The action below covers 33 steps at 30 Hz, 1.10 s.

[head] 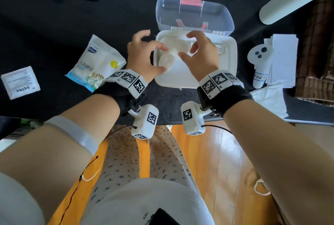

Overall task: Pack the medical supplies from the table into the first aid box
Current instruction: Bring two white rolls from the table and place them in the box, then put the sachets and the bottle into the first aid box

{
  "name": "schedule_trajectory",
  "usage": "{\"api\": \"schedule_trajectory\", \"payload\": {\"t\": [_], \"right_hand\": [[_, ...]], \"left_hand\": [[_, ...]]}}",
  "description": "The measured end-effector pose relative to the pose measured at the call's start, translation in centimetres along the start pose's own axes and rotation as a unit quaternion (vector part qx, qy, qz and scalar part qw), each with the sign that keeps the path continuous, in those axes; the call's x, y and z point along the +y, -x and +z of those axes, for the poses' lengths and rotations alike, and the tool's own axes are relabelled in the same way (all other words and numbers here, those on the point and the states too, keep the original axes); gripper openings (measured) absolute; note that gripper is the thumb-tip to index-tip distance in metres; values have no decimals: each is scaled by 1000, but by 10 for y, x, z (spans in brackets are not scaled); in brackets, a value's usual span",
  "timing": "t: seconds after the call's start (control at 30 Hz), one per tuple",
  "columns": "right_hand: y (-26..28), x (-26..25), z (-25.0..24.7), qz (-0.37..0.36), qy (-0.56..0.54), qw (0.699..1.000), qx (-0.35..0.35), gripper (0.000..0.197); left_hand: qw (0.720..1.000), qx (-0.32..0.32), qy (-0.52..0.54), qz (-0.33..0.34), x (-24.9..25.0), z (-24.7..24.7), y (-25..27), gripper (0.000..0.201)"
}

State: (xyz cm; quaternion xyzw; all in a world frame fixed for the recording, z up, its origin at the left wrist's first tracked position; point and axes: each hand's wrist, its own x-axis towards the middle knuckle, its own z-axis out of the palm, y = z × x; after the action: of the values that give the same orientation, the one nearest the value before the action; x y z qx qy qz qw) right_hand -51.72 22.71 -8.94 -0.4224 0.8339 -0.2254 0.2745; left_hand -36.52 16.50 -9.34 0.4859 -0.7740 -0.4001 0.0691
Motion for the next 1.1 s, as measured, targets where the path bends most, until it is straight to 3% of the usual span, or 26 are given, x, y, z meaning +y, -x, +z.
{"api": "schedule_trajectory", "payload": {"t": [0.13,0.23,0.43,0.57,0.63,0.7,0.8,0.9,1.03,1.1], "right_hand": [[0,-32,-3,-38,12,999,5,38],[-5,-67,10,-80,0,997,6,35],[-14,-142,86,-129,-70,988,-40,34],[-13,-174,151,-108,-72,987,-98,32],[-13,-185,176,-95,-67,986,-117,31],[-13,-198,196,-91,-61,985,-130,31],[-19,-219,218,-79,-51,987,-131,30],[-33,-232,233,-37,-60,991,-111,30],[-61,-233,236,16,-62,994,-87,30],[-80,-235,230,30,-56,996,-63,33]], "left_hand": [[998,-18,50,15,-14,-23,6,42],[993,19,112,-7,-37,-44,10,34],[969,130,166,-128,-119,-100,22,31],[958,172,109,-200,-193,-145,50,40],[948,157,61,-270,-224,-167,62,55],[940,93,-2,-329,-246,-184,69,75],[933,28,-36,-356,-265,-200,70,90],[936,3,-58,-348,-278,-202,65,85],[936,45,-95,-335,-280,-198,40,64],[936,36,-83,-339,-279,-201,25,55]]}}
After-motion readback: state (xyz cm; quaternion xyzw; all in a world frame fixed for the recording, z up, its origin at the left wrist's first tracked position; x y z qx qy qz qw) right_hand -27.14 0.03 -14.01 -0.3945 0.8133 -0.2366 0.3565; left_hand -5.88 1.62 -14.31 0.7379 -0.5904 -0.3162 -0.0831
